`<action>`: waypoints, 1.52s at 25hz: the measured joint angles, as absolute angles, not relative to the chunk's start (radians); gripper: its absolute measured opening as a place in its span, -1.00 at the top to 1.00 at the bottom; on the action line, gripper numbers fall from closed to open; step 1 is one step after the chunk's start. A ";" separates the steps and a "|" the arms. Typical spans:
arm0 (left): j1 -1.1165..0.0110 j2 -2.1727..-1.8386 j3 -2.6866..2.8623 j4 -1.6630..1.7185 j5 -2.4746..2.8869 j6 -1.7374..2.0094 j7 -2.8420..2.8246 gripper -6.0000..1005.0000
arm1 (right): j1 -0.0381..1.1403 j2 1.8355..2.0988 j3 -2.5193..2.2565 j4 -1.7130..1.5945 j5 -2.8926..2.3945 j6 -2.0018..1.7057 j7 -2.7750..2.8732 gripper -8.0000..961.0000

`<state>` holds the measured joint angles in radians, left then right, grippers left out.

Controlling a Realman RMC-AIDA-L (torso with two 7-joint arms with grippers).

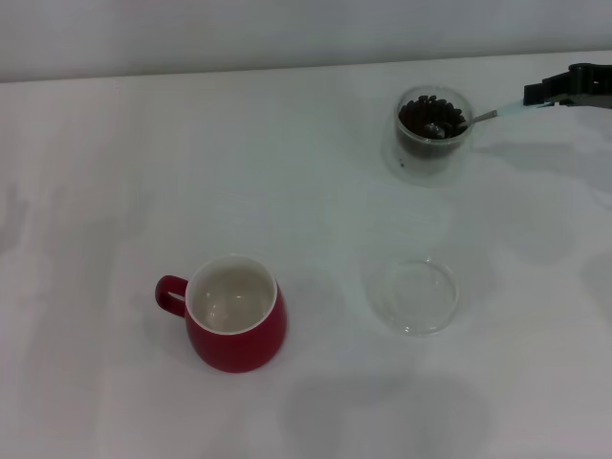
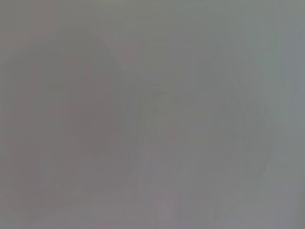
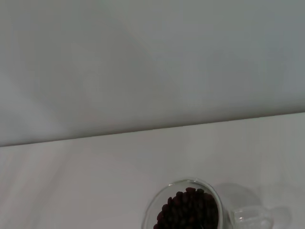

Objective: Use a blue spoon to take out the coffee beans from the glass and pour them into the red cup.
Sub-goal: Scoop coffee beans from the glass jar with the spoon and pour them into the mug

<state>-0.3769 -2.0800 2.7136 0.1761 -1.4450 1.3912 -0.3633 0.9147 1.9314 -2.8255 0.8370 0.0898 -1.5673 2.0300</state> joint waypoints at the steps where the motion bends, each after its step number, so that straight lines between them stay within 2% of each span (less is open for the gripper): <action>1: -0.377 -2.080 2.714 0.176 -1.445 1.391 -0.363 -0.78 | 0.915 1.931 -2.826 0.836 0.089 -1.570 2.036 0.68; 24: -0.382 -2.079 2.714 0.162 -1.445 1.394 -0.362 -0.78 | 0.921 1.936 -2.826 0.833 0.095 -1.608 2.154 0.68; 38: -0.380 -2.079 2.714 0.163 -1.445 1.395 -0.359 -0.78 | 0.903 1.922 -2.824 0.784 0.113 -1.586 2.242 0.68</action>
<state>-0.3802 -2.0785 2.7136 0.1626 -1.4448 1.3945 -0.3589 0.9032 1.9220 -2.8239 0.7837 0.1126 -1.5858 2.2416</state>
